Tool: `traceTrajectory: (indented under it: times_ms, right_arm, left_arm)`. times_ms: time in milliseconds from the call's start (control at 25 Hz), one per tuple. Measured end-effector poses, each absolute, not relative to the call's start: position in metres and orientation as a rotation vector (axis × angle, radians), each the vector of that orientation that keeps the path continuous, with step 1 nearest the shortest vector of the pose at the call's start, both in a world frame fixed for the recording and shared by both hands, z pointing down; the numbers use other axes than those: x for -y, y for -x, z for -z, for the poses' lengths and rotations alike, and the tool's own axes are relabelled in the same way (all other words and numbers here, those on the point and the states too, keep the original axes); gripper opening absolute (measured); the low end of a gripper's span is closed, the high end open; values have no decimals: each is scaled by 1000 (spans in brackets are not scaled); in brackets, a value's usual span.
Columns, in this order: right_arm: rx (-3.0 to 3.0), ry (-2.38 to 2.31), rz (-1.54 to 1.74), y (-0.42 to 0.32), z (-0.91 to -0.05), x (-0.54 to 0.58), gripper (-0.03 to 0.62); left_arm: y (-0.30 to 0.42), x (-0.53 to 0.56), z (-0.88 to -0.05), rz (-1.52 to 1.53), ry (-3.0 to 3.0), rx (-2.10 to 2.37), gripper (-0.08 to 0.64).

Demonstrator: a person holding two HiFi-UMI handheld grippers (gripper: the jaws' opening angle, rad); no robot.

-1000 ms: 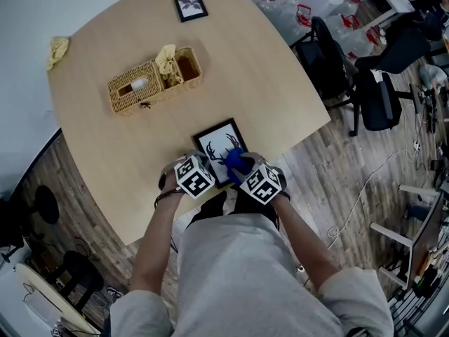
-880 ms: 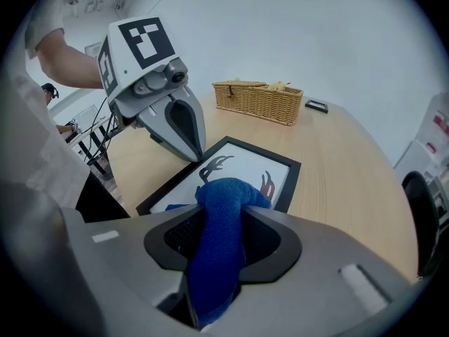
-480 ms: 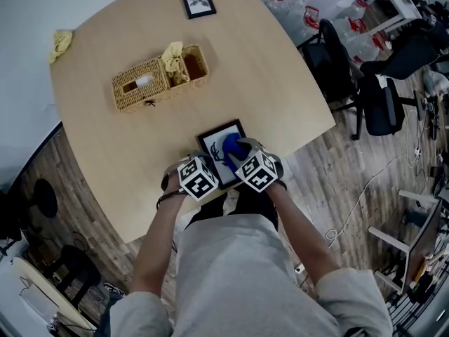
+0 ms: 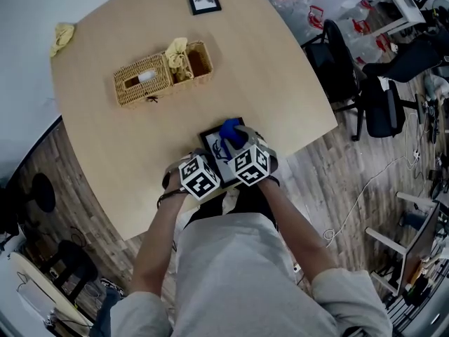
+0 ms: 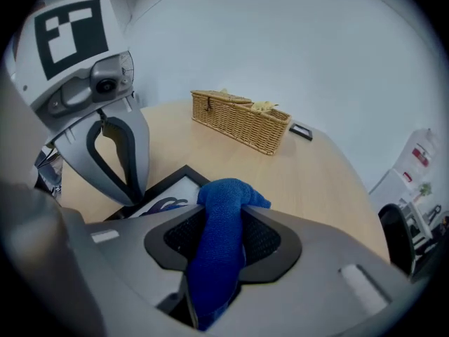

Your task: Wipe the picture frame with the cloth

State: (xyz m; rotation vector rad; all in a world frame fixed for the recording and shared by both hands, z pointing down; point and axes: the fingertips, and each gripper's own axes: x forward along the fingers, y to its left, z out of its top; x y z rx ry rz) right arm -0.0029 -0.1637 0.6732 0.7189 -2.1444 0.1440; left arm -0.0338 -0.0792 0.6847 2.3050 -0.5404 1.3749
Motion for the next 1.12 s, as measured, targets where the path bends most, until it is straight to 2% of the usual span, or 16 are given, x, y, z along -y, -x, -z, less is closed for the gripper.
traceTrajectory:
  times_ms: [520, 720, 1120]
  right_arm:
    - [2171, -612, -191, 42, -673, 170, 138]
    - [2197, -442, -89, 72, -673, 152, 124]
    - [2219, -41, 12, 74, -674, 125, 114]
  left_arm:
    - [34, 80, -683, -1331, -2308, 570, 54]
    - [35, 81, -684, -1331, -2314, 586, 54]
    - [35, 80, -685, -1327, -2319, 592, 54]
